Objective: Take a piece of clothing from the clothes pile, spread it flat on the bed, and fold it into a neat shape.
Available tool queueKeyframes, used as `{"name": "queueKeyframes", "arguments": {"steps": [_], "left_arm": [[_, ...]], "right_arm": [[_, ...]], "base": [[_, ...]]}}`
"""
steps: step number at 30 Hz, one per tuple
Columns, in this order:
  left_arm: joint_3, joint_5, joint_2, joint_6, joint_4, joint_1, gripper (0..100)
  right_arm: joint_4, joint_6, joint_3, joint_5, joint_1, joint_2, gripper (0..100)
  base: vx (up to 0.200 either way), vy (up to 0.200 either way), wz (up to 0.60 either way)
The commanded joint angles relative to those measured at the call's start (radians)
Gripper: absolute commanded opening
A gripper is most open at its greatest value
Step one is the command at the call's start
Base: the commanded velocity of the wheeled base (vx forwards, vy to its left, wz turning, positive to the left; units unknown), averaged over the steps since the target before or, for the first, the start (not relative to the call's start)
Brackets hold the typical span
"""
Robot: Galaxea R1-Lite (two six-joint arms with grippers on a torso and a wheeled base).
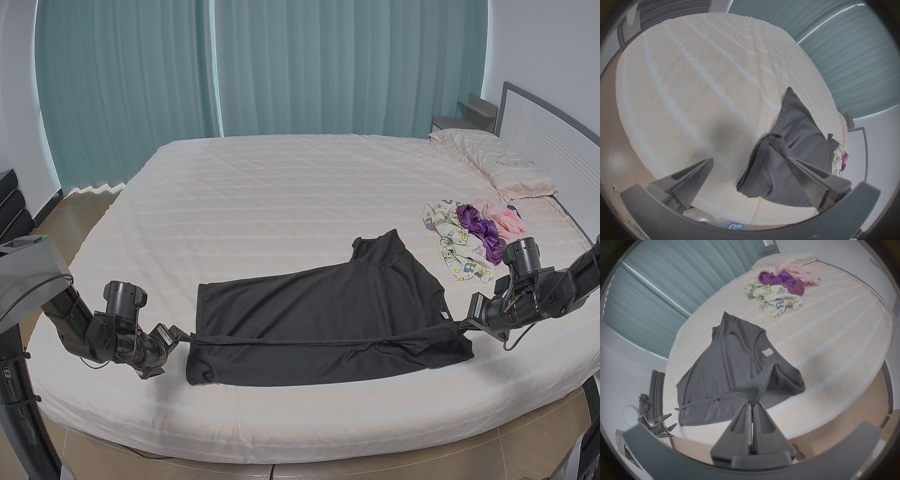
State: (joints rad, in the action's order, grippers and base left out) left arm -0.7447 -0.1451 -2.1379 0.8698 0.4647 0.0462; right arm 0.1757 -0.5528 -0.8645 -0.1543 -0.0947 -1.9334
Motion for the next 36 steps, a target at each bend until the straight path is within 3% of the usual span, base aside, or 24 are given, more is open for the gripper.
{"name": "queueKeyframes", "arguments": {"steps": [1, 5, 6, 11, 20, 28, 36], "left_arm": [[0.047, -0.005, 0.0, 0.005, 0.014, -0.003, 100], [0.05, -0.005, 0.0, 0.011, 0.015, -0.003, 100], [0.051, -0.005, 0.0, 0.011, 0.017, -0.003, 100], [0.053, -0.005, 0.0, 0.011, 0.017, -0.003, 100], [0.038, -0.004, 0.009, 0.012, 0.017, -0.003, 100], [-0.113, -0.001, 0.001, 0.017, 0.005, 0.0, 100], [-0.127, -0.007, -0.039, 0.009, -0.017, 0.021, 100]], "right_arm": [[-0.024, 0.001, 0.025, -0.008, 0.001, 0.057, 0], [-0.024, 0.013, 0.051, -0.005, 0.001, 0.045, 0], [-0.024, 0.02, 0.07, -0.004, 0.001, 0.028, 100], [-0.022, 0.09, 0.099, 0.001, 0.009, -0.009, 100], [0.05, 0.079, 0.078, -0.008, 0.026, -0.072, 100], [0.314, -0.013, 0.088, -0.03, 0.015, -0.185, 100], [0.34, -0.042, 0.087, -0.065, 0.018, -0.193, 100]], "base": [[0.0, 0.0, 0.0], [0.0, 0.0, 0.0], [0.0, 0.0, 0.0], [0.0, 0.0, 0.0], [0.0, 0.0, 0.0], [0.0, 0.0, 0.0], [0.0, 0.0, 0.0]]}}
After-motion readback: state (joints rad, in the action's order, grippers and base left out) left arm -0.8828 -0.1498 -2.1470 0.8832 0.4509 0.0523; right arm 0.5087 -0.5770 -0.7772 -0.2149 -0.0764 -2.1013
